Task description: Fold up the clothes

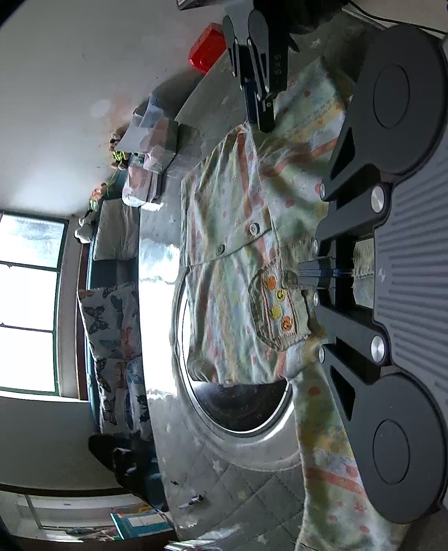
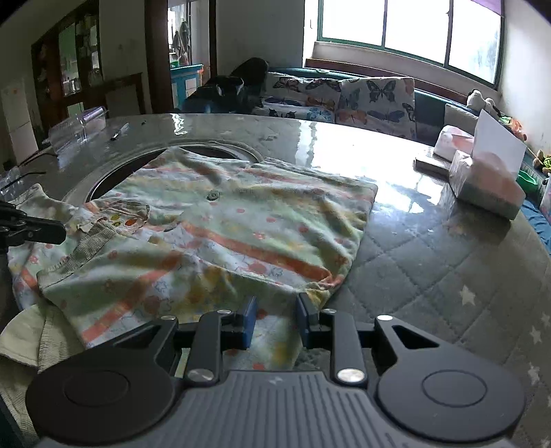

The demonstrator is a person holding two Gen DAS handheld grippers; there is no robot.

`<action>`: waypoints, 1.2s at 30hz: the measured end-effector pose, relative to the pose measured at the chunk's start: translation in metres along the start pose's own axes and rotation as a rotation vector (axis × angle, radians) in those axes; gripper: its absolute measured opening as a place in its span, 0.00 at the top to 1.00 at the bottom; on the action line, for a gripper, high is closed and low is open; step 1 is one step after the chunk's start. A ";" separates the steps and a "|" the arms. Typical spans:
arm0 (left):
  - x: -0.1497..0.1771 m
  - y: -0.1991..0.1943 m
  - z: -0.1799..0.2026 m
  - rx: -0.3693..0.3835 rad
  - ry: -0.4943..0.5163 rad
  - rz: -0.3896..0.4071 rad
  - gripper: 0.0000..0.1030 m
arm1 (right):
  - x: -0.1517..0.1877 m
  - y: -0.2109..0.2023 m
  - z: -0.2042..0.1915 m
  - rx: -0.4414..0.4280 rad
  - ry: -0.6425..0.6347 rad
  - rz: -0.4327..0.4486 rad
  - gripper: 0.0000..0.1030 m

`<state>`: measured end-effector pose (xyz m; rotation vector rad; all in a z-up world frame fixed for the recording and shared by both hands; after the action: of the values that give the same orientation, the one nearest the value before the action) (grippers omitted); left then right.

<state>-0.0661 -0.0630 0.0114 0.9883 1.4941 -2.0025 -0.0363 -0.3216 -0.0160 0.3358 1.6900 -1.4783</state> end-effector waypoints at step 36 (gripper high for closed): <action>-0.004 0.007 0.019 0.034 0.009 0.003 0.91 | -0.022 -0.009 -0.037 -0.112 -0.086 0.045 0.74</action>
<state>-0.0642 -0.0830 0.0131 1.0139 1.4663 -2.0306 -0.0441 -0.2834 0.0047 0.2447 1.6777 -1.3405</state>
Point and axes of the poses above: each gripper's, at about its wrist camera, not at the fingertips, and y roughly the way its jaws point, z to its right, x to its underside, the point moved 3 cm from there along y, roughly the way its jaws point, and after that the axes turned 3 degrees about -y, right-handed, at the moved point
